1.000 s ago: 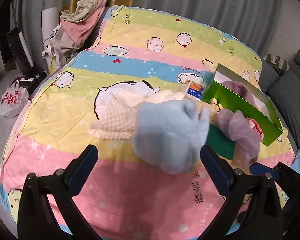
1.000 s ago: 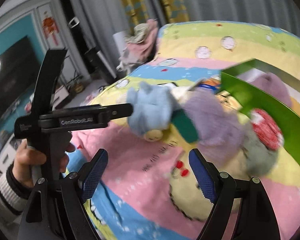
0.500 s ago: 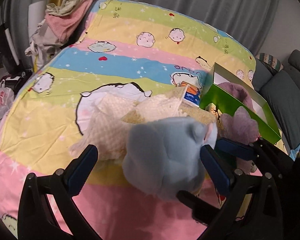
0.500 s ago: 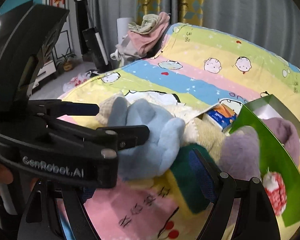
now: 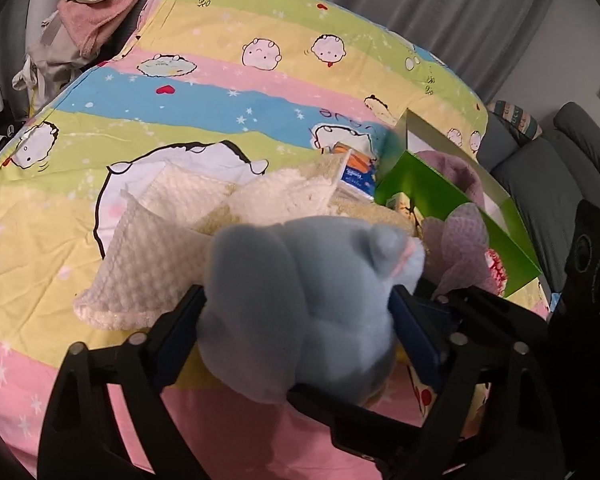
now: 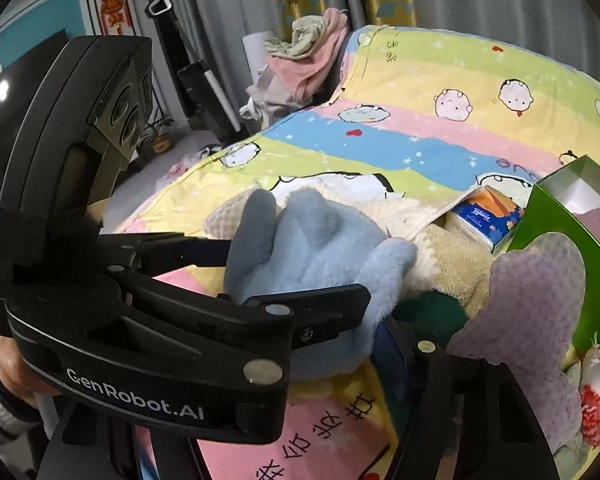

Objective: Organize soft objects
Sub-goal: 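Grasp the light-blue plush toy with the left gripper, then carry the blue plush into the green box and open the left gripper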

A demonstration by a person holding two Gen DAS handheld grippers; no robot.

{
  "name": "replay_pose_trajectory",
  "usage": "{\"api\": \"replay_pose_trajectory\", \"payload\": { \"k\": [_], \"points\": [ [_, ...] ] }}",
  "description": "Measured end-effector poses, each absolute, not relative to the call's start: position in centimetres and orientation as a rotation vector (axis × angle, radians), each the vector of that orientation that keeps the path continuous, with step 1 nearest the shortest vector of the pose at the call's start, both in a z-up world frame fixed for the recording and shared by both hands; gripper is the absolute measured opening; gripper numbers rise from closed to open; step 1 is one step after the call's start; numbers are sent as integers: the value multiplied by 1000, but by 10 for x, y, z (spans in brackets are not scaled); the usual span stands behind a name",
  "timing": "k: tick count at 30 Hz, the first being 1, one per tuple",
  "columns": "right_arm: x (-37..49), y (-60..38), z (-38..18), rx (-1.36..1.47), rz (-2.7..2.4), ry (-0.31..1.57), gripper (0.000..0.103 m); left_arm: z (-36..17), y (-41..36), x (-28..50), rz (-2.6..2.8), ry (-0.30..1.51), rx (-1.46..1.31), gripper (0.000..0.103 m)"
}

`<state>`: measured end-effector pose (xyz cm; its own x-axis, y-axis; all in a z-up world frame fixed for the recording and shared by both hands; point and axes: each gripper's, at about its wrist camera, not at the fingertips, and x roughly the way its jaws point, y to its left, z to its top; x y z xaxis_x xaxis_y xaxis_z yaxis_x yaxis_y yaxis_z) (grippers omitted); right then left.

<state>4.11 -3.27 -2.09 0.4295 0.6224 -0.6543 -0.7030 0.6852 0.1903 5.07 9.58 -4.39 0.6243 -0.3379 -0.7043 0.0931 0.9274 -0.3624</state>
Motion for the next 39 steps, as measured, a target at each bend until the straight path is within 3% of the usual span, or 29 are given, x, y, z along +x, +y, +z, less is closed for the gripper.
{"api": "replay_pose_trajectory", "payload": {
  "k": [9, 21, 30, 39],
  "points": [
    [28, -40, -10, -69, 828, 727, 64, -26, 89, 34, -275, 825, -272, 74],
    [-4, -76, 57, 3, 811, 536, 64, 54, 56, 2, -295, 661, -153, 74],
    [18, -130, 96, 48, 697, 445, 64, 99, -3, 38, -384, 611, -53, 74],
    [70, -206, 102, 125, 505, 490, 64, 102, -80, 110, -563, 702, -79, 74]
  ]
}}
